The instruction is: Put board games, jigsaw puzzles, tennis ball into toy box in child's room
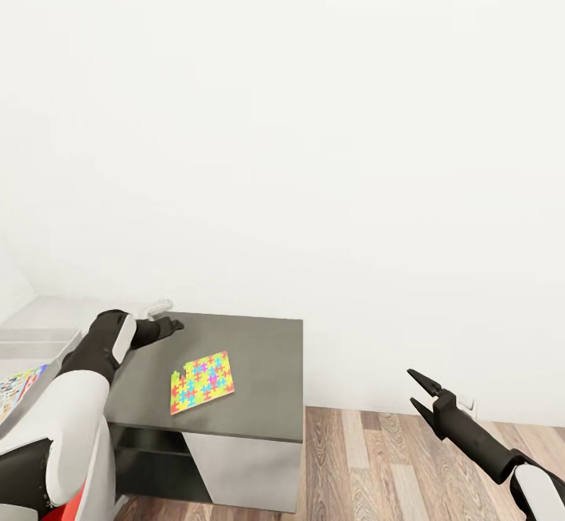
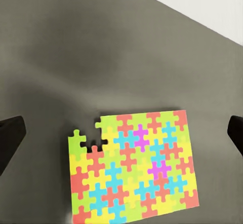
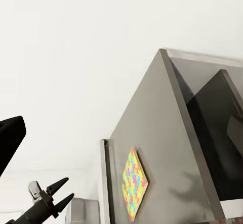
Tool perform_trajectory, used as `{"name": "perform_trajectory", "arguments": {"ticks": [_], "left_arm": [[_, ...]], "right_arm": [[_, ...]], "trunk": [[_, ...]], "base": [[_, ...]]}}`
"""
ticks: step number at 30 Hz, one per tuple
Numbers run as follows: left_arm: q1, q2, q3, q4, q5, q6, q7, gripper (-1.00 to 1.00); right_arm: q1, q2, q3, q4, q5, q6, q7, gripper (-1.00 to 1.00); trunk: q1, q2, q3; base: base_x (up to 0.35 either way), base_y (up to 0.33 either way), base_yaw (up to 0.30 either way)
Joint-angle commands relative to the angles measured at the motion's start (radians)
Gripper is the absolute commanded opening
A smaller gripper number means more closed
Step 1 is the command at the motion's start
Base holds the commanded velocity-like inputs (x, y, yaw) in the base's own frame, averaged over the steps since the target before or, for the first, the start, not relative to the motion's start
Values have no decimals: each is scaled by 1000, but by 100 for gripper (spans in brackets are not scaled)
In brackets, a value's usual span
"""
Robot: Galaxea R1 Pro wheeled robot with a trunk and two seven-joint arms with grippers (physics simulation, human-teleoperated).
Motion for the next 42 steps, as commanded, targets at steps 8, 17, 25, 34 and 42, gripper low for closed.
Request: {"name": "perform_trajectory", "arguments": {"ticks": [8, 17, 25, 34, 42], "left_arm": [[-1, -3, -1, 0, 3, 2, -4, 100], [-1, -2, -2, 0, 4, 0, -5, 100], [-1, -4, -4, 0, 4, 0, -5, 100], [-1, -5, -5, 0, 3, -4, -6, 100], [-1, -7, -6, 0, 3, -7, -6, 100]], "right_arm": [[-1, -2, -3, 1, -1, 8, 3, 100], [-1, -4, -3, 2, 0, 9, 3, 100], [-1, -5, -4, 3, 0, 9, 3, 100], [-1, -2, -1, 3, 0, 8, -2, 100], [-1, -2, -2, 4, 0, 8, -4, 100]], "trunk": [[1, -2, -2], [1, -2, -8], [1, -2, -20], [1, -2, -34], [1, -2, -47]], "base": [[0, 0, 0], [0, 0, 14], [0, 0, 60], [0, 0, 82], [0, 0, 126]]}}
